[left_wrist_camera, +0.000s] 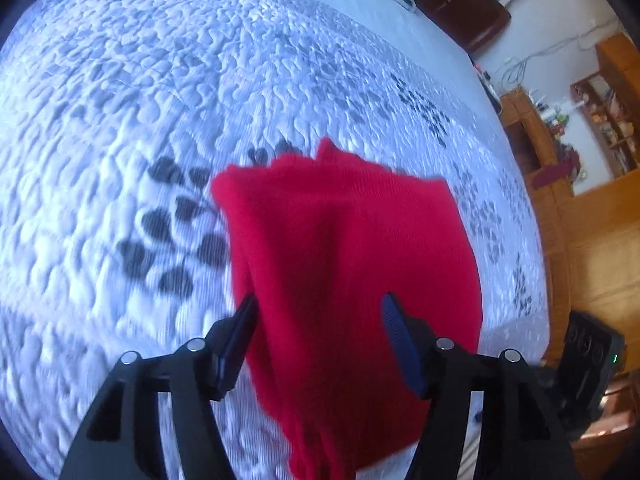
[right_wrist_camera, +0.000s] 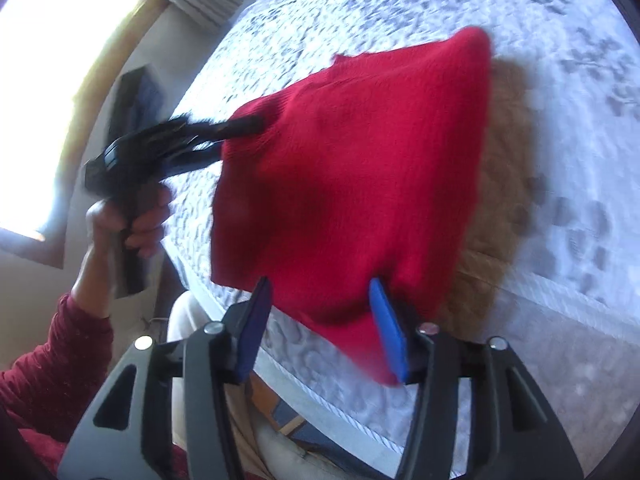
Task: Fold small clothes
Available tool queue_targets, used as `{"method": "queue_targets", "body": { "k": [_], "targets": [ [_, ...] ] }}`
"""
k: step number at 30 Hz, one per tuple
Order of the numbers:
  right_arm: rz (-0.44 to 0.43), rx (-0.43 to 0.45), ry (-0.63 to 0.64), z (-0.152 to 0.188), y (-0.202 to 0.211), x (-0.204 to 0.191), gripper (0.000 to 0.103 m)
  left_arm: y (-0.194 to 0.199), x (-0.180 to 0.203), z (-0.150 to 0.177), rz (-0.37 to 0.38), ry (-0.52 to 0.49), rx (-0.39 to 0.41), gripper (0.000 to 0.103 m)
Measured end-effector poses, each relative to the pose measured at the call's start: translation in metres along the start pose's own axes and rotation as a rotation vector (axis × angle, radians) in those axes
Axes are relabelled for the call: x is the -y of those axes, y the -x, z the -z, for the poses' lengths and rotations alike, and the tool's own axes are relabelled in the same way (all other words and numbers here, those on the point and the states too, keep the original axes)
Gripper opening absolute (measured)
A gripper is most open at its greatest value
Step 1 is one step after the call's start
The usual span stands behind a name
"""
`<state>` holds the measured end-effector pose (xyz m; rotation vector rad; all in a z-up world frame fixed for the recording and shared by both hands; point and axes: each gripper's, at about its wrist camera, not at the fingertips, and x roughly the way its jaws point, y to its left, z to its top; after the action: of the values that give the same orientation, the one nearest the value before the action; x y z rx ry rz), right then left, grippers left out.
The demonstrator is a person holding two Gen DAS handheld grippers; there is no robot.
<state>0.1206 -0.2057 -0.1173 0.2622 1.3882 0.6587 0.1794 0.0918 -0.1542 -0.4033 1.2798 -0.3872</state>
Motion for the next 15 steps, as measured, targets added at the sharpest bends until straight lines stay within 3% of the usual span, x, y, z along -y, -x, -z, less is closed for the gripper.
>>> {"method": "queue_targets", "body": {
  "k": [1, 5, 8, 9, 11, 13, 15],
  "targets": [
    [0.014, -0.004, -0.011, 0.004, 0.003, 0.003, 0.063, 0.001, 0.004, 0.009, -0.015, -0.011, -0.019, 0.072],
    [0.031, -0.048, -0.059, 0.019, -0.008, 0.017, 0.064, 0.001, 0.019, 0.056, -0.066, -0.07, -0.097, 0.072],
    [-0.024, -0.079, -0.159, 0.029, -0.022, 0.035, 0.065, -0.005, 0.018, 0.079, -0.057, -0.051, -0.128, 0.07],
    [-0.066, -0.086, -0.201, 0.031, -0.028, 0.042, 0.064, -0.008, 0.016, 0.084, -0.047, -0.041, -0.137, 0.064],
    [-0.104, -0.097, -0.222, 0.032, -0.036, 0.048, 0.035, -0.013, 0.013, 0.094, -0.038, -0.023, -0.145, 0.043],
    [-0.11, -0.099, -0.217, 0.032, -0.037, 0.048, 0.021, -0.013, 0.009, 0.096, -0.039, -0.02, -0.136, 0.031],
    [-0.142, -0.087, -0.206, 0.033, -0.026, 0.045, 0.016, -0.01, 0.008, 0.095, -0.029, -0.027, -0.14, 0.022]
  ]
}}
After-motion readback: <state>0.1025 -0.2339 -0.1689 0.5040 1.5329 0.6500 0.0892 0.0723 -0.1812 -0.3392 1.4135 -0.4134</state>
